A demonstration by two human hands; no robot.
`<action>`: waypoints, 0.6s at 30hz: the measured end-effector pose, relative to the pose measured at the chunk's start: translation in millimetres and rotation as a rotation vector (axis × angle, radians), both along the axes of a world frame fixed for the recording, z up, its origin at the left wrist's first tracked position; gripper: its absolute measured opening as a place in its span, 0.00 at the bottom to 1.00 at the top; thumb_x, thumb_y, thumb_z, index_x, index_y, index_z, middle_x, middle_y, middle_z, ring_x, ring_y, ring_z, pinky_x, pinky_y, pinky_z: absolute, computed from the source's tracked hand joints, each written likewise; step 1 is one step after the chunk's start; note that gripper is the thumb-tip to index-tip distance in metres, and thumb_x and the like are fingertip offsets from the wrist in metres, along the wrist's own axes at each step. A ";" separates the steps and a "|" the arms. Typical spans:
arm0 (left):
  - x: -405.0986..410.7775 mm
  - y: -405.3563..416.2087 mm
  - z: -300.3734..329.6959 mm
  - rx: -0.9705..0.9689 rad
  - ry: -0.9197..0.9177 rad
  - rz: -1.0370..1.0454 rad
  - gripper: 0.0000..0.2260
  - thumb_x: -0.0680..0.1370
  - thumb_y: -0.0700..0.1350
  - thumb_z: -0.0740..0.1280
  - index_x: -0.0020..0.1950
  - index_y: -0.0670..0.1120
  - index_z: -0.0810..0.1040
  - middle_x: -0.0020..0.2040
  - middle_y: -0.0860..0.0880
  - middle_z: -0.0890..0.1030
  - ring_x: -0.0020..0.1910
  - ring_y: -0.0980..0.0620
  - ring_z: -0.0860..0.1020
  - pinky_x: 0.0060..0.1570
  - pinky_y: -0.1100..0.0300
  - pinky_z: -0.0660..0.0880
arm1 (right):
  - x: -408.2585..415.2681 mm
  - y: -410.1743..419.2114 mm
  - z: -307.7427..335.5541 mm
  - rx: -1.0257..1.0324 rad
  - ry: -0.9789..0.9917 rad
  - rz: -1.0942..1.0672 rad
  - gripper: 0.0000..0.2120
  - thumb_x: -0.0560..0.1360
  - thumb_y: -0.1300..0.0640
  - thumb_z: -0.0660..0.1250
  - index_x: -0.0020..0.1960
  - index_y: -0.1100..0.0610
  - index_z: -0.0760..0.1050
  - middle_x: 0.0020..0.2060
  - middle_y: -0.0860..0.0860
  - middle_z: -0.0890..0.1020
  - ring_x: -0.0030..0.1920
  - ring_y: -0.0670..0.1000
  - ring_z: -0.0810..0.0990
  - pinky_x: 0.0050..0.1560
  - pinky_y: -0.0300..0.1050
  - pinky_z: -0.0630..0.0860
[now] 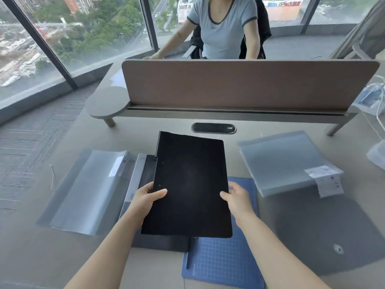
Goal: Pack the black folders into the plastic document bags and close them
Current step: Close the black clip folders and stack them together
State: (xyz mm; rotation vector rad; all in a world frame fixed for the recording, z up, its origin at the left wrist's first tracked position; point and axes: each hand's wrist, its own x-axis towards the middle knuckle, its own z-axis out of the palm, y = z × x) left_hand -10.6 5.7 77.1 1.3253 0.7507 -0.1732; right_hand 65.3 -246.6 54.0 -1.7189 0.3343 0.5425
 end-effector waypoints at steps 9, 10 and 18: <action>-33.1 62.9 -27.7 0.183 0.136 0.051 0.08 0.76 0.42 0.72 0.50 0.37 0.83 0.46 0.38 0.86 0.45 0.38 0.85 0.46 0.45 0.83 | -24.0 64.1 -38.8 -0.102 0.095 0.096 0.10 0.77 0.66 0.64 0.55 0.57 0.77 0.48 0.51 0.83 0.48 0.50 0.82 0.49 0.46 0.80; -34.2 64.3 -30.0 0.210 0.137 0.047 0.08 0.76 0.42 0.72 0.49 0.37 0.83 0.45 0.39 0.86 0.43 0.39 0.85 0.42 0.48 0.83 | -26.3 65.2 -42.0 -0.120 0.096 0.103 0.09 0.77 0.65 0.64 0.55 0.57 0.77 0.48 0.51 0.83 0.49 0.51 0.82 0.50 0.46 0.80; -33.8 75.5 -52.0 0.547 0.220 -0.080 0.04 0.74 0.46 0.70 0.40 0.50 0.83 0.35 0.54 0.84 0.38 0.50 0.81 0.36 0.58 0.74 | -33.8 75.6 -62.4 -0.293 0.075 0.139 0.07 0.75 0.62 0.65 0.53 0.56 0.78 0.46 0.50 0.83 0.48 0.52 0.82 0.54 0.55 0.81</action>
